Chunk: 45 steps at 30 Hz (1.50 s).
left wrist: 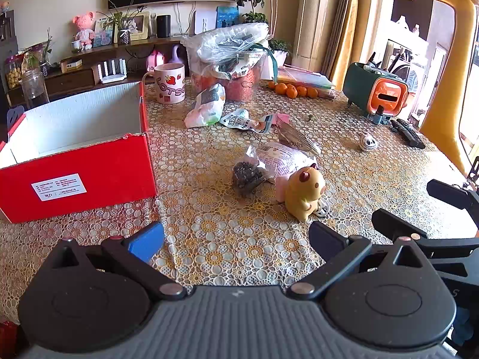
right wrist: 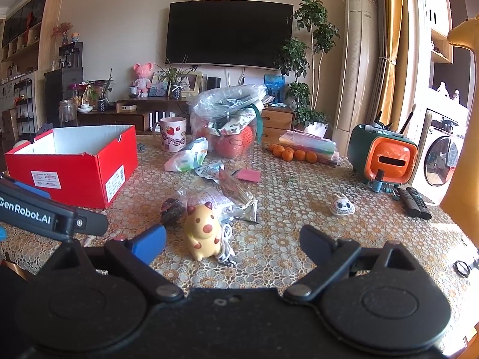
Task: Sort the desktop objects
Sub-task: 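Grasp the yellow spotted toy with the left tool while the right tool grasps the white bunny plush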
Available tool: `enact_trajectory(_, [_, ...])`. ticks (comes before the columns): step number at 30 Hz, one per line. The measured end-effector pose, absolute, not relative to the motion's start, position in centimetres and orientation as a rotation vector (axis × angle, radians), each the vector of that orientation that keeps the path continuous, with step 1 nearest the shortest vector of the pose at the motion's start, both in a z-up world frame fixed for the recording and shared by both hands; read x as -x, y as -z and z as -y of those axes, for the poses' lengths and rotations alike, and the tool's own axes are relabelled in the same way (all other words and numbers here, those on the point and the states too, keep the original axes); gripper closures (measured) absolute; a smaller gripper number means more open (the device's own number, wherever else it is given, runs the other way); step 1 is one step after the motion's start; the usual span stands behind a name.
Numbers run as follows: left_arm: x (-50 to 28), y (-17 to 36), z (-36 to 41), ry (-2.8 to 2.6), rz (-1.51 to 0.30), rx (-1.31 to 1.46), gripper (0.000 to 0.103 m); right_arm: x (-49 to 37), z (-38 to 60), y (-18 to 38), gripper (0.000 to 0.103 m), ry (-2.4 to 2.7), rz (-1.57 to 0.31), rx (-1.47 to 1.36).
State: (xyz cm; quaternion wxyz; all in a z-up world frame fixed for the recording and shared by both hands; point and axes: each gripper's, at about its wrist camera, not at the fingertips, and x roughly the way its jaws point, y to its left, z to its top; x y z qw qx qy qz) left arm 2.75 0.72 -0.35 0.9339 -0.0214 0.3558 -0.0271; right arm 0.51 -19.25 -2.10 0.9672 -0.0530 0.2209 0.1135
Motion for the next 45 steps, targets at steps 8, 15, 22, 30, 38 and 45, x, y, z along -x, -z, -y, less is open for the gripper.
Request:
enact_trajectory(8, [-3.9, 0.5, 0.0, 0.055, -0.710, 0.018, 0.000, -1.7, 20.1, 2.2, 0.008, -0.218, -0.448, 0.106])
enact_trajectory(15, [-5.4, 1.3, 2.2, 0.112, -0.702, -0.004, 0.000, -4.9, 22.8, 2.7, 0.009, -0.152, -0.447, 0.102])
enact_trajectory(22, [-7.8, 2.7, 4.8, 0.150, -0.707, -0.015, 0.000, -9.1, 25.7, 4.3, 0.011, -0.087, -0.465, 0.125])
enact_trajectory(30, [-10.8, 4.4, 7.1, 0.175, -0.727, -0.022, 0.000, -14.1, 28.5, 5.9, 0.011, -0.057, -0.492, 0.144])
enact_trajectory(38, [-12.7, 6.1, 8.2, 0.162, -0.741, -0.051, 0.000, -19.4, 30.7, 7.9, 0.013, -0.050, -0.522, 0.165])
enact_trajectory(45, [-13.9, 7.0, 8.6, 0.147, -0.763, -0.068, 0.015, -23.7, 32.0, 9.3, 0.014, -0.029, -0.557, 0.173])
